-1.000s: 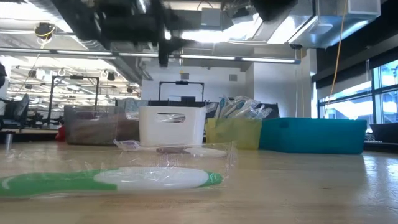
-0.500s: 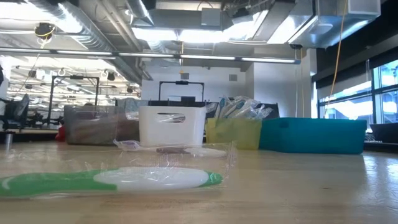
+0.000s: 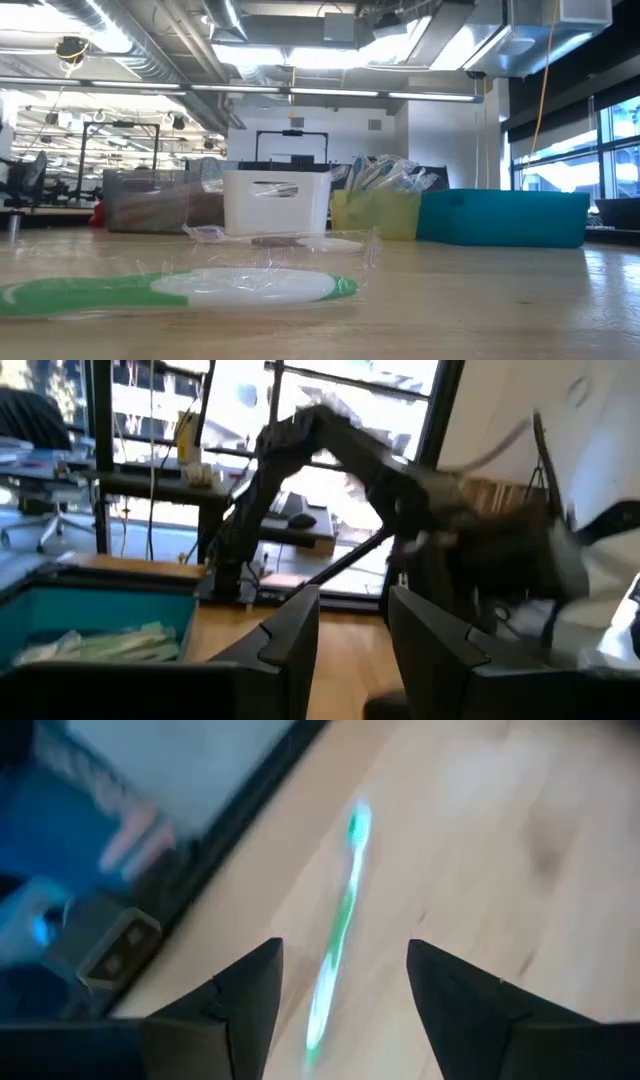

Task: Pick & Place Toothbrushes
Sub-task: Put the green toothbrush into the blue bin

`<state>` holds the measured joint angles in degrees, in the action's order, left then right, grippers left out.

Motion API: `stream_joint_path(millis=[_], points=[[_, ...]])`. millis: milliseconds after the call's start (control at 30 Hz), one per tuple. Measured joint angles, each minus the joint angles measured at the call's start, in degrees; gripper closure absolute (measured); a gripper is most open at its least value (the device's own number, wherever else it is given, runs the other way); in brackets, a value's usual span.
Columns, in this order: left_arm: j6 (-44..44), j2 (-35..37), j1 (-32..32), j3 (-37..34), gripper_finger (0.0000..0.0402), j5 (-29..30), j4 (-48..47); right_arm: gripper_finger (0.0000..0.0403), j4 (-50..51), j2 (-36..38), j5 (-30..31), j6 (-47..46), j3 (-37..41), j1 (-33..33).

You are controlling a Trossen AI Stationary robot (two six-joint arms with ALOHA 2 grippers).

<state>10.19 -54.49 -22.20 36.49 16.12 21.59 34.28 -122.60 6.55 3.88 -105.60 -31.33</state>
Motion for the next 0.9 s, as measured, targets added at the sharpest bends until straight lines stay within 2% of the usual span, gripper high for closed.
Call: stream_joint_path(millis=[267,467,900], points=[[-1.56,2.84,-4.61,0.0,0.0283,6.48,-4.4,0.0199,13.26,-13.32,-8.4,1.11,-16.58,3.16],[-2.05,3.07,-6.35,0.0,0.0285,9.92,-6.94,0.0189,13.79,-16.95,-17.15,1.52,-19.42,5.0],[-3.38,3.82,-7.08,0.0,0.0286,9.92,-8.88,0.0166,10.45,-17.01,-14.52,2.88,-19.45,10.38]])
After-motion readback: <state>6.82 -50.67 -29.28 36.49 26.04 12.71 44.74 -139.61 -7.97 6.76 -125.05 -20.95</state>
